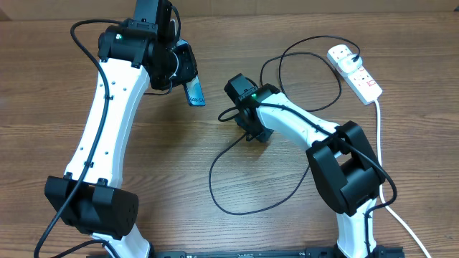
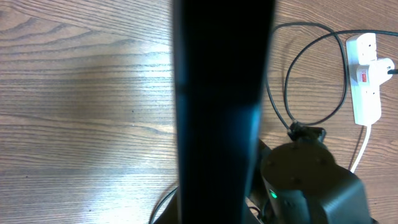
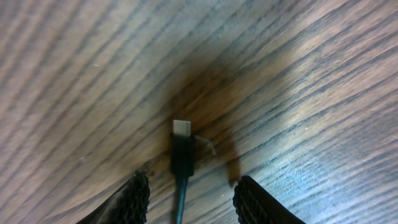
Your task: Plug charger to phone and switch on socket
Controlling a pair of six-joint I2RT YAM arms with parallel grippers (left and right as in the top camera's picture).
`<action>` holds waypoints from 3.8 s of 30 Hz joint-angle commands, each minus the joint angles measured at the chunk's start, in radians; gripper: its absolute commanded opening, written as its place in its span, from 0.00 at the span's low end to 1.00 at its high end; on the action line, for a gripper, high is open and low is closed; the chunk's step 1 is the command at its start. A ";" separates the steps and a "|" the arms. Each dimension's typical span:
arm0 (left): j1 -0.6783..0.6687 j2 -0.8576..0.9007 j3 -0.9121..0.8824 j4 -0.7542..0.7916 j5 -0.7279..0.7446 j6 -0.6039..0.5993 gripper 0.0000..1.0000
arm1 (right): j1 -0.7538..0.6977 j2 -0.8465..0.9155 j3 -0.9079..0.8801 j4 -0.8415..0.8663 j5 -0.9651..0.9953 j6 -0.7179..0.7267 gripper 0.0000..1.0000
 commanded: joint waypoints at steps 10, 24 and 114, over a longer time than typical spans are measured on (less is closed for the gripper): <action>-0.002 -0.003 0.008 0.005 -0.002 -0.006 0.04 | 0.004 0.045 -0.005 0.010 -0.072 0.003 0.34; -0.002 -0.003 0.008 0.004 -0.002 -0.006 0.04 | 0.001 0.045 -0.005 0.008 -0.082 0.003 0.19; 0.187 -0.003 0.008 0.052 1.116 0.475 0.04 | 0.158 -0.630 0.046 0.099 -0.506 -0.763 0.04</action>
